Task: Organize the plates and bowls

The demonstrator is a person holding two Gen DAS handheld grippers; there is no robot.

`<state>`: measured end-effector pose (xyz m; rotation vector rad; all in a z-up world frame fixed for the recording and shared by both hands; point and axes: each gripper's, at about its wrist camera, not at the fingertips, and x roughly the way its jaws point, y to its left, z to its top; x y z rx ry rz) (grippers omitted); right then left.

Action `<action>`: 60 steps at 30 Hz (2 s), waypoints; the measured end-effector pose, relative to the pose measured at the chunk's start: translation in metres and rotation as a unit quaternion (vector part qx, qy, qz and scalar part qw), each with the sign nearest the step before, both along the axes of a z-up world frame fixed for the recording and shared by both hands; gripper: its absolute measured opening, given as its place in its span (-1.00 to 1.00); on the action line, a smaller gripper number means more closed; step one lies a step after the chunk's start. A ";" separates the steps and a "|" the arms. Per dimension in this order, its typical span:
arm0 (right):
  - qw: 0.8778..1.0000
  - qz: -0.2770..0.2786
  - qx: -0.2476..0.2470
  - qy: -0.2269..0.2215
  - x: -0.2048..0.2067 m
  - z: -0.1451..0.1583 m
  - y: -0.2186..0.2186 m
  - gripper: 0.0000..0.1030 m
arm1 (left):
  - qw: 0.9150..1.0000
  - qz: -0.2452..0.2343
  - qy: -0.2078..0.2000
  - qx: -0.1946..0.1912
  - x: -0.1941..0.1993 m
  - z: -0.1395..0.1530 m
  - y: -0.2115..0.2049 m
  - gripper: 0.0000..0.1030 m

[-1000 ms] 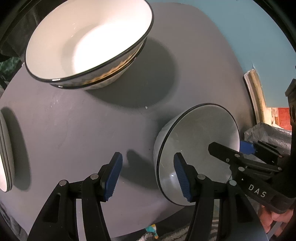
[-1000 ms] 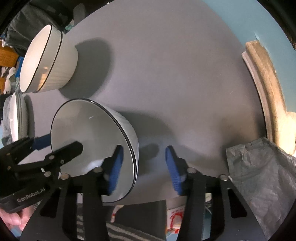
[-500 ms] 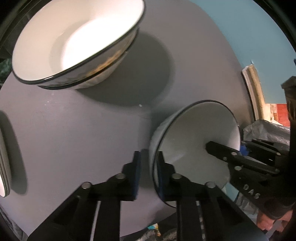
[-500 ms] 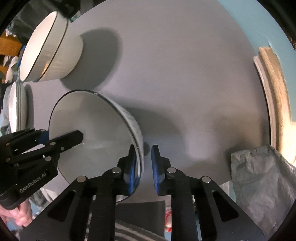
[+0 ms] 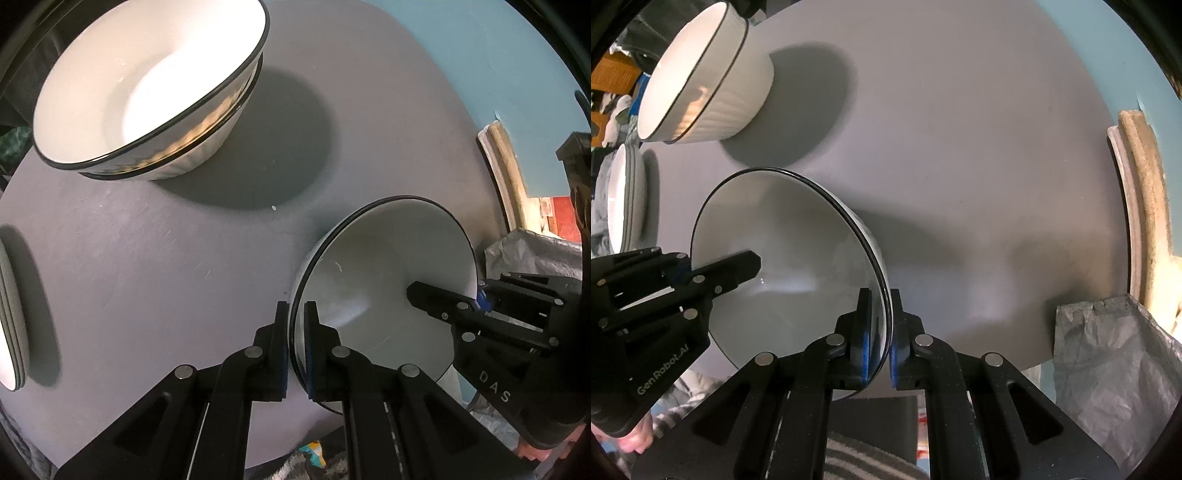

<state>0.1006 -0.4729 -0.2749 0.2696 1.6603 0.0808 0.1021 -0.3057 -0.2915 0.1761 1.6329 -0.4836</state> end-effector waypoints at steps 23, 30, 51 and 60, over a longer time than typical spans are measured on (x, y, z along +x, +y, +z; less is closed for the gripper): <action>0.997 0.059 0.010 -0.047 0.091 0.071 0.015 -0.86 | 0.994 0.080 -0.068 -0.008 0.033 0.083 0.048 -0.87; 0.996 0.070 0.015 -0.061 0.090 0.066 0.033 -0.87 | 0.991 0.097 -0.089 -0.001 0.059 0.097 0.062 -0.87; 0.988 0.148 -0.001 -0.032 0.163 0.054 0.070 -0.87 | 0.988 0.137 -0.062 0.016 0.122 0.076 0.087 -0.86; 0.988 0.156 -0.006 -0.012 0.170 0.042 0.074 -0.87 | 0.990 0.132 -0.049 0.032 0.129 0.063 0.085 -0.85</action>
